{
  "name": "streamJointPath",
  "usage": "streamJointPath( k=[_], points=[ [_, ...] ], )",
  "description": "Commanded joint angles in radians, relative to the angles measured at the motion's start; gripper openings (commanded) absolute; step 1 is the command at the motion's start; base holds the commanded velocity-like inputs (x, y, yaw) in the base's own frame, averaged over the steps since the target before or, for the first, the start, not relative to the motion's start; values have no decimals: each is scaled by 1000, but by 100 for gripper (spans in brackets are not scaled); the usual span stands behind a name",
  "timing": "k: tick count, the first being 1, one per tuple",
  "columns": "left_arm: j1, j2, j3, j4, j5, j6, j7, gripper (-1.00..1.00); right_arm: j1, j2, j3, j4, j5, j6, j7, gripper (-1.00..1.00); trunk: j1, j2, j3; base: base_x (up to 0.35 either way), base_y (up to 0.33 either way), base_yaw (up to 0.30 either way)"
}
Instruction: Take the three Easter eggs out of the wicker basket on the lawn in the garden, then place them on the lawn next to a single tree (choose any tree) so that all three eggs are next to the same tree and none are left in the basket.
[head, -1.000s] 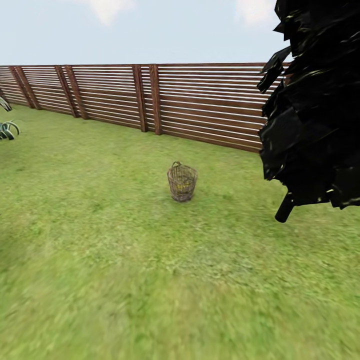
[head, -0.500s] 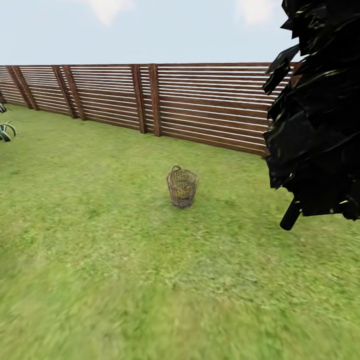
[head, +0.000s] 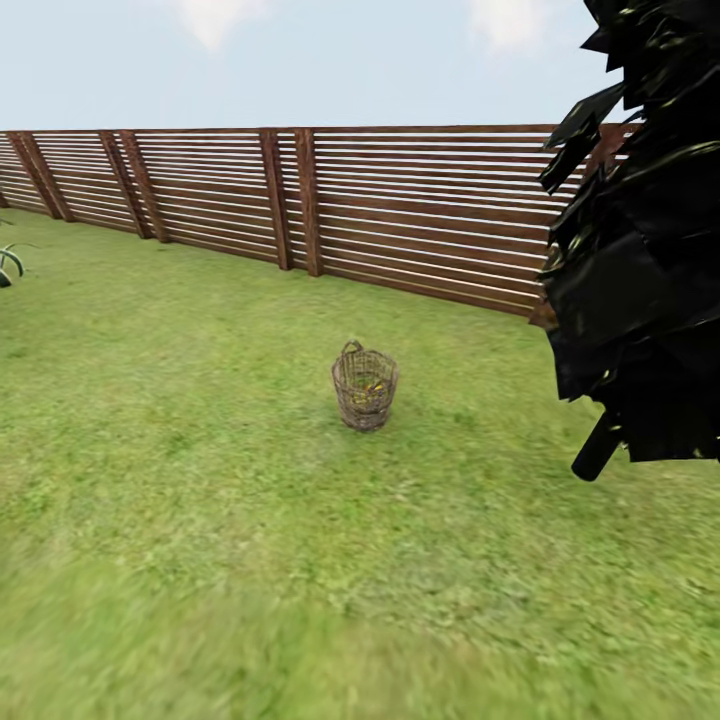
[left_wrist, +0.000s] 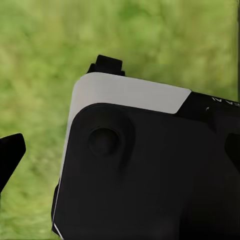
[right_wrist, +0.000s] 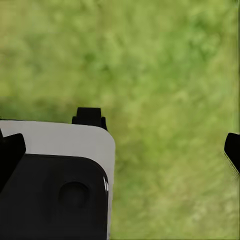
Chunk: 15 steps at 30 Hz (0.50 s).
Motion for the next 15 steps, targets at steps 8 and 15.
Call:
streamJointPath(
  k=[8, 15],
  points=[
    [-1, 1, 4, 2, 6, 2, -2, 100, -2, 0, 1, 5, 6, -7, -4, 100, 1, 0, -1, 325, 35, 0],
    [-1, 2, 4, 2, 6, 2, -2, 100, -2, 0, 2, 5, 6, -6, -4, 100, 1, 0, -1, 325, 93, 0]
  ],
)
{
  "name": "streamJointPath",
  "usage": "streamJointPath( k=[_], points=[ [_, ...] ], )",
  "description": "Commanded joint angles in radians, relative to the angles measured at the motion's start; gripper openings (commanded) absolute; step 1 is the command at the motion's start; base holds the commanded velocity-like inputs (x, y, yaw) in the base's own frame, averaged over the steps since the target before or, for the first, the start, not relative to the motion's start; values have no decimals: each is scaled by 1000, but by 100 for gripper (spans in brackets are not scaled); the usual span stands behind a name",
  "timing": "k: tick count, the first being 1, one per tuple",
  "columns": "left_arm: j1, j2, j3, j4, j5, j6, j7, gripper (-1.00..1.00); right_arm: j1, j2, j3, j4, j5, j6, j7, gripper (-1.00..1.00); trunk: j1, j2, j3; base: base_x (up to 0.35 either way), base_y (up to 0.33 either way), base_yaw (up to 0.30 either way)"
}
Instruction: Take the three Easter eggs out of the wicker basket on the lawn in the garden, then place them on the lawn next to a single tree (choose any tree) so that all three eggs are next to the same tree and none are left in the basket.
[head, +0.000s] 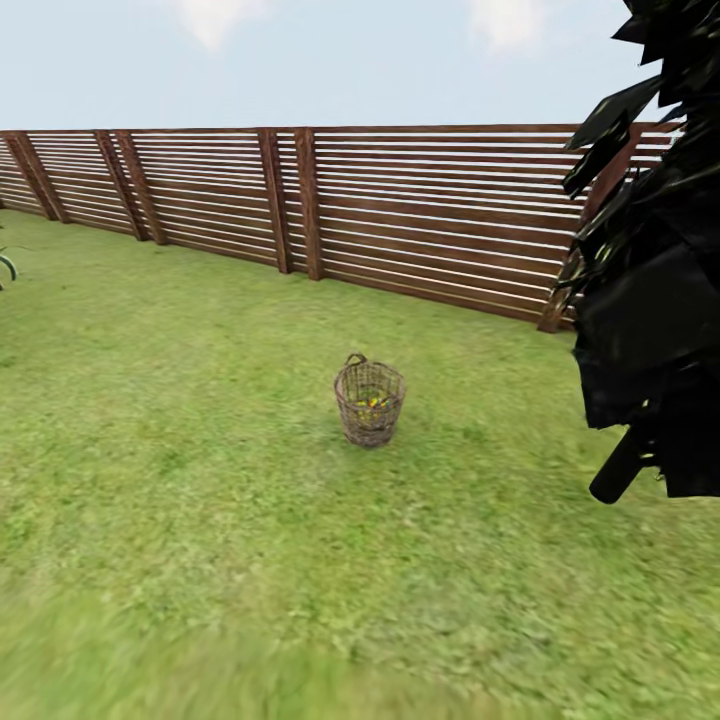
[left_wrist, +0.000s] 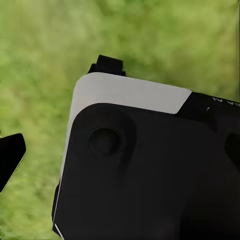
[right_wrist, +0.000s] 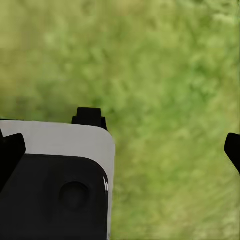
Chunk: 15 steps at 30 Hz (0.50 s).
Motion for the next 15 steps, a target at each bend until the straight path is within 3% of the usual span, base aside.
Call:
streamJointPath(
  k=[1, 11, 15],
  points=[
    [-1, 0, 4, 2, 6, 2, -2, 100, -2, 0, 2, 5, 6, -7, -4, 100, 1, 0, -1, 325, 114, 0],
    [-1, 0, 4, 2, 6, 2, -2, 100, -2, 0, 2, 5, 6, -7, -4, 100, 1, 0, -1, 314, 168, -5],
    [-1, 0, 4, 3, 6, 2, -2, 100, -2, 0, 2, 5, 6, -7, -4, 100, 1, 0, -1, 281, 217, -189]
  ],
)
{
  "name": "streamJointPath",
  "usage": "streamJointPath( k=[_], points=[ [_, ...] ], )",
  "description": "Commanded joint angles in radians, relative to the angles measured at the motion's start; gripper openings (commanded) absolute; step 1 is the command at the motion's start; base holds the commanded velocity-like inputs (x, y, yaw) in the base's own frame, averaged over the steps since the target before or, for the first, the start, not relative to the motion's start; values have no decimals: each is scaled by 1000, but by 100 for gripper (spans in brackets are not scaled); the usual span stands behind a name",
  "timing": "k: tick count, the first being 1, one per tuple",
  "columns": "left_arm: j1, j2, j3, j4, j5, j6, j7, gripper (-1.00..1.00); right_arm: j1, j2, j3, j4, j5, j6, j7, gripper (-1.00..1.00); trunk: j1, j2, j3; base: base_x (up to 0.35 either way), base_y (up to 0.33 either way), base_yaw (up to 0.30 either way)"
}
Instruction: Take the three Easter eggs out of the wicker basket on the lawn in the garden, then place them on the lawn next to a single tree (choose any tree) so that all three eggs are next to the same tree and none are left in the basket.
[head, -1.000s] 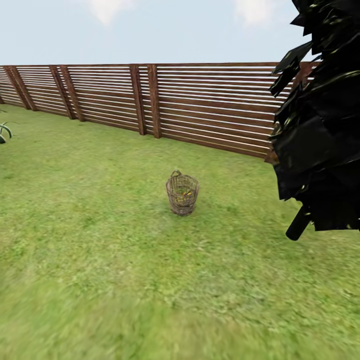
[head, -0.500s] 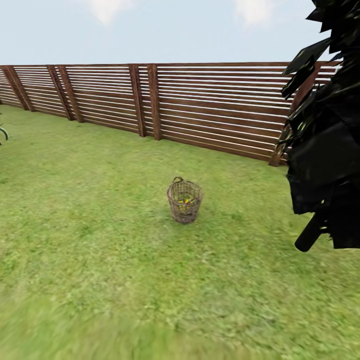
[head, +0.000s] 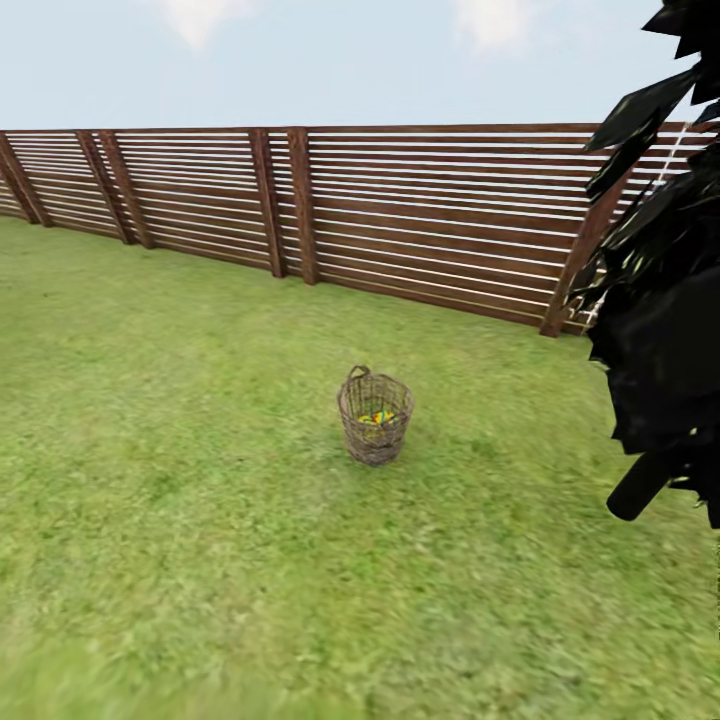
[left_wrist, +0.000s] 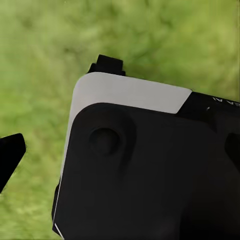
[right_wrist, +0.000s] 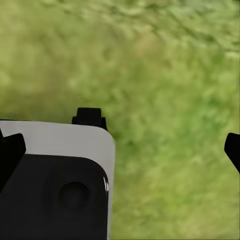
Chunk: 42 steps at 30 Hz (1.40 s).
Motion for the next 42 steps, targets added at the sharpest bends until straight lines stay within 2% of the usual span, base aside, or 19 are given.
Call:
streamJointPath(
  k=[1, 10, 17, 27, 42],
  points=[
    [-1, 0, 4, 2, 6, 2, -2, 100, -2, 0, 2, 5, 6, -6, -5, 100, 0, 0, -1, 277, 221, -257],
    [-1, 2, 6, 2, 6, 2, -2, 100, -2, 0, 2, 5, 6, -7, -5, 100, 0, 0, -1, 273, 225, -280],
    [-1, 2, 34, 2, 6, 2, -2, 100, -2, 1, 2, 5, 6, -7, -5, 100, 0, 0, -1, 263, 232, -163],
    [-1, 2, 35, 2, 6, 2, -2, 100, -2, 2, 3, 5, 6, -7, -5, 100, 0, 0, -1, 254, 238, -12],
    [-1, 2, 35, 2, 6, 2, -2, 100, -2, 1, 2, 5, 6, -7, -4, 100, 0, 0, -1, 254, 238, -252]
  ],
)
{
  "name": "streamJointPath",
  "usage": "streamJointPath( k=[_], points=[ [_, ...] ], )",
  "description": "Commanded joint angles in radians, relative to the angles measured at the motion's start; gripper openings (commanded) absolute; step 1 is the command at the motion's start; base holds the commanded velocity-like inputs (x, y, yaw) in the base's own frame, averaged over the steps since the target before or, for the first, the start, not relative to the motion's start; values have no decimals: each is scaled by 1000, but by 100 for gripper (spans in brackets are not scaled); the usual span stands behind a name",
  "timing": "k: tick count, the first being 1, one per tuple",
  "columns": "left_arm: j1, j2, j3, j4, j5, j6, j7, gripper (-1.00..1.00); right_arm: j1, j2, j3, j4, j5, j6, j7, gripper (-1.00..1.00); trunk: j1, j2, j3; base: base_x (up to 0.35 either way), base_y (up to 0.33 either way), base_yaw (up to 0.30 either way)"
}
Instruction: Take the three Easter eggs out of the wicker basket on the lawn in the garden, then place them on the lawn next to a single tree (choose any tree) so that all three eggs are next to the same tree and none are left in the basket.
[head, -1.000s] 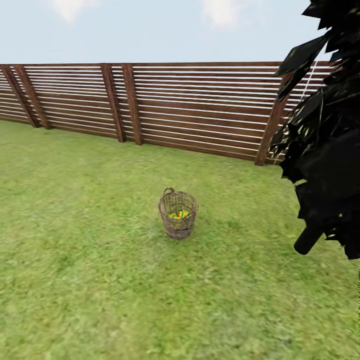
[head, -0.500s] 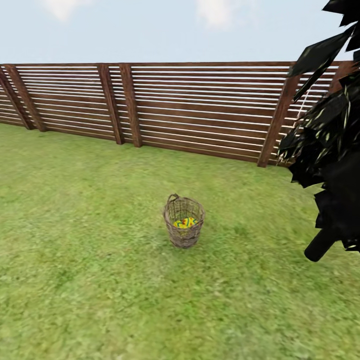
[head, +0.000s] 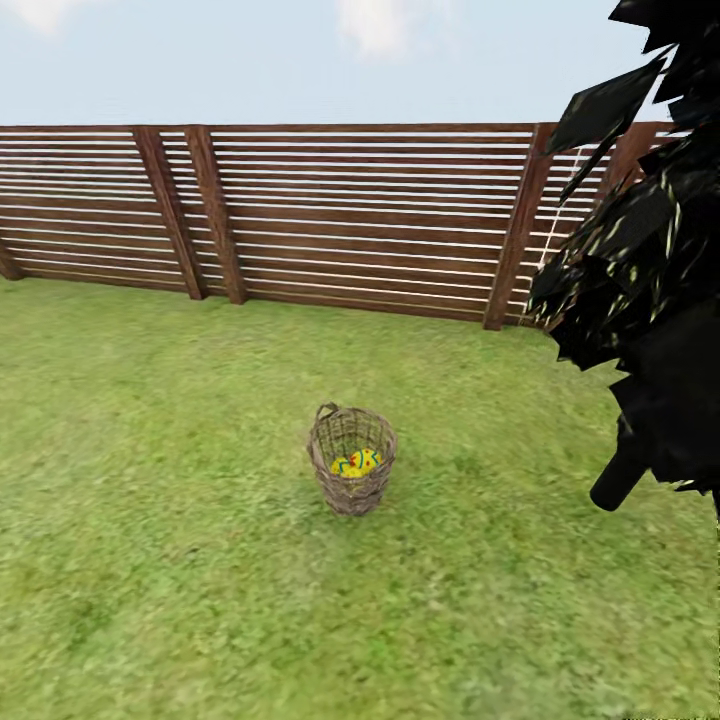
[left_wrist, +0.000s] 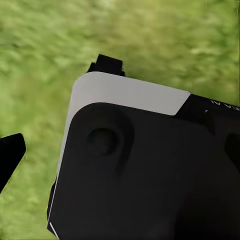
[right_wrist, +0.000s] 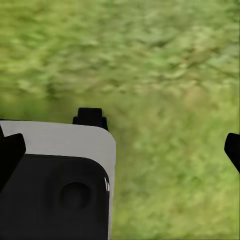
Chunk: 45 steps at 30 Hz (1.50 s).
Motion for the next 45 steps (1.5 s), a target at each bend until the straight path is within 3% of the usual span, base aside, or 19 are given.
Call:
streamJointPath(
  k=[1, 32, 45],
  points=[
    [-1, 0, 3, 2, 6, 2, -2, 100, -2, 0, 2, 5, 6, -7, -5, 100, 0, 0, -1, 254, 238, -279],
    [-1, -1, 3, 2, 6, 2, -2, 100, -2, 1, 3, 5, 6, -7, -5, 100, 0, 0, 12, 254, 238, -276],
    [-1, -1, 3, 2, 6, 2, -2, 100, -2, 1, 2, 5, 6, -7, -5, 100, 0, 0, 29, 254, 236, -150]
  ],
)
